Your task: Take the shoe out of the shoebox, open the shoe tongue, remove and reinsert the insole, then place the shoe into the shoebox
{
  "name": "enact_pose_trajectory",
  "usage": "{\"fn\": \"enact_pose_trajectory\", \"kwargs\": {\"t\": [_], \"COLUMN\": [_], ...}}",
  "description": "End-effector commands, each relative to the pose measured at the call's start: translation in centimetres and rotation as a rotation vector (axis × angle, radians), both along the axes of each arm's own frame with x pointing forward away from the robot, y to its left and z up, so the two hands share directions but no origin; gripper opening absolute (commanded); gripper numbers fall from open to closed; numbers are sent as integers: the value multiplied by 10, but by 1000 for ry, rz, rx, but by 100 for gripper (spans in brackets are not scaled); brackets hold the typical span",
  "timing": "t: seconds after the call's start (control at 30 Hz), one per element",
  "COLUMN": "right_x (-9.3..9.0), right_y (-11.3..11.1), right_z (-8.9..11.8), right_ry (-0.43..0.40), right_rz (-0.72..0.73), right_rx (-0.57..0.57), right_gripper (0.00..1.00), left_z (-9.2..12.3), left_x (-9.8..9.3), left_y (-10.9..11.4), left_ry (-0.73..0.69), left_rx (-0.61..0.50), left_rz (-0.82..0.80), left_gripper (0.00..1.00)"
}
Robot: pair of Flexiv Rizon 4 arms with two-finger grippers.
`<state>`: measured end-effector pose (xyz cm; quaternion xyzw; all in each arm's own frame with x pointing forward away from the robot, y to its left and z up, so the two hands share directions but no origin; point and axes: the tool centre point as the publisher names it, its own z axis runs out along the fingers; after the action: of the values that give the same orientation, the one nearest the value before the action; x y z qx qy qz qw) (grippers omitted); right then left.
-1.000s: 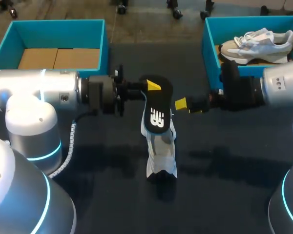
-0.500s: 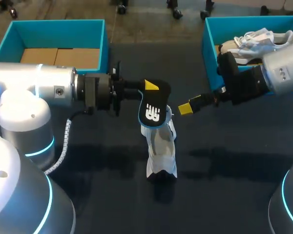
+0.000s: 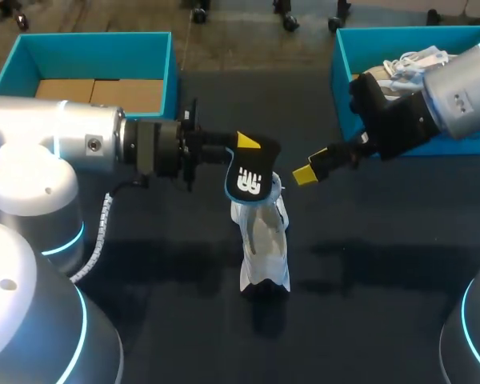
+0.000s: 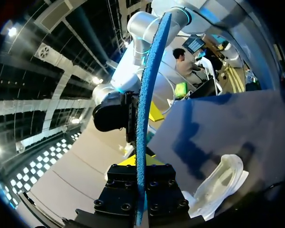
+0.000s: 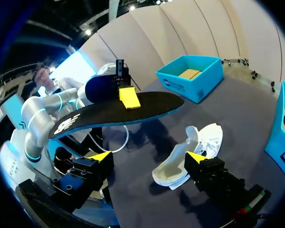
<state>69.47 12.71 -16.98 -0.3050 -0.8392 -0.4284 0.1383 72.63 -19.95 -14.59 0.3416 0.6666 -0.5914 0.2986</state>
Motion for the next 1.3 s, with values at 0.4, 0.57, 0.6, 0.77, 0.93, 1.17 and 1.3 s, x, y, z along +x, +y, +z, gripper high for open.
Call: {"fn": "enact_pose_trajectory", "kwargs": {"t": [0.4, 0.57, 0.6, 0.77, 0.93, 1.17, 1.3], "right_x": [2, -1, -2, -6, -9, -15, -17], "right_y": [-2, -6, -7, -10, -9, -11, -15], "right_z": [-12, -16, -17, -23, -25, -26, -32], "right_ry": [-274, -348, -355, -415, -474, -505, -496], "right_rz": [175, 220, 219, 261, 334, 347, 307], "right_rx": [-88, -181, -194, -262, -293, -373, -382], "right_gripper": [100, 100, 100, 100, 100, 100, 100], "left_z": [16, 19, 19, 18, 14, 9, 2], "left_x": [-10, -16, -17, -22, -26, -33, -36], "left_y": [2, 2, 2, 1, -1, -7, -8], "left_ry": [198, 272, 273, 334, 368, 403, 410], "left_rx": [49, 60, 60, 69, 71, 69, 90], "left_rz": [17, 24, 25, 33, 44, 47, 57], "left_gripper": [0, 0, 0, 0, 0, 0, 0]}}
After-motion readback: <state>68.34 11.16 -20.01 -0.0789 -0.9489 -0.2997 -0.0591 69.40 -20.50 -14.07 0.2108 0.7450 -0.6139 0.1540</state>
